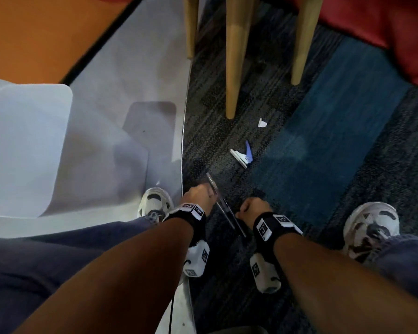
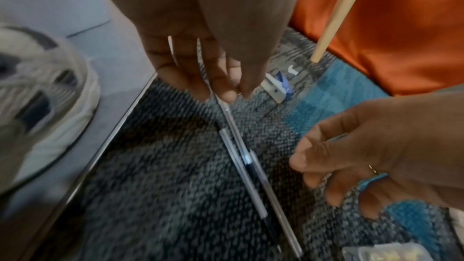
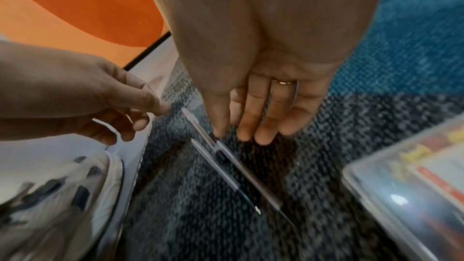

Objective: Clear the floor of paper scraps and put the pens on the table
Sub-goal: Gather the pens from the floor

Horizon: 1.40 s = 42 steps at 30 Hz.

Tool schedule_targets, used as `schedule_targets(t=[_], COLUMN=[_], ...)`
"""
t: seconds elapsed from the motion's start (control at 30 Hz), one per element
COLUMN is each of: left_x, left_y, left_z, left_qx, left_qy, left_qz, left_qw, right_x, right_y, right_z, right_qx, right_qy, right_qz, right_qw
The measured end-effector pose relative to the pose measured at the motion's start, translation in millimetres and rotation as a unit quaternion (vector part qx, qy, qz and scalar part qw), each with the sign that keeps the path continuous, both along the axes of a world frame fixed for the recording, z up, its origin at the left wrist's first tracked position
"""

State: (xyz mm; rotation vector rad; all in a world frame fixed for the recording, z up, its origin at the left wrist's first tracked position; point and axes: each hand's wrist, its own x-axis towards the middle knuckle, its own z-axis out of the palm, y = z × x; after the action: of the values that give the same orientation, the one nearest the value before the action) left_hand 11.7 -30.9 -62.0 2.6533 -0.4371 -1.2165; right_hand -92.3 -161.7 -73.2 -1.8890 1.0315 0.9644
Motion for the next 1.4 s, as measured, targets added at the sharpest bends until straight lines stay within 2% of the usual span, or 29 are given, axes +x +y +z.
schedule_targets(t=[0.17, 0.37, 0.5, 0.63, 0.8, 1.03, 1.23, 1.4], left_x=[-17.4, -25.6, -23.6, -23.1, -27.7, -19.5, -5.8, 5.1], left_y=[10.9, 2.0, -6.3, -13.1, -15.1, -10.2, -7.2, -10.7], left_z=[-29.4, -47.9, -52.9, -55.7, -56.2, -56.1, -55.1, -47.3], left_qx=[0.041, 0.053, 0.052, 0.054, 0.064, 0.012, -0.037, -0.076], left_qy=[0.123, 0.133, 0.146, 0.127, 0.106, 0.074, 0.048, 0.02], left_qz=[0.099, 0.135, 0.158, 0.157, 0.175, 0.258, 0.243, 0.199], left_qw=[0.987, 0.98, 0.975, 0.978, 0.977, 0.963, 0.968, 0.977], right_x=[-9.3, 0.9, 8.9, 11.4, 11.4, 9.0, 6.2, 9.8], right_y=[10.0, 9.6, 11.1, 14.8, 13.4, 3.9, -0.8, -12.8], right_z=[-21.1, -32.4, -35.3, -36.9, -36.9, -40.2, -38.8, -20.7], right_qx=[-0.01, -0.034, -0.043, -0.039, -0.021, -0.05, -0.056, -0.067], right_qy=[0.021, 0.026, 0.038, 0.035, 0.029, -0.002, -0.004, -0.022], right_qz=[0.053, 0.171, 0.201, 0.178, 0.111, 0.069, 0.047, 0.036], right_qw=[0.998, 0.984, 0.978, 0.983, 0.993, 0.996, 0.997, 0.997])
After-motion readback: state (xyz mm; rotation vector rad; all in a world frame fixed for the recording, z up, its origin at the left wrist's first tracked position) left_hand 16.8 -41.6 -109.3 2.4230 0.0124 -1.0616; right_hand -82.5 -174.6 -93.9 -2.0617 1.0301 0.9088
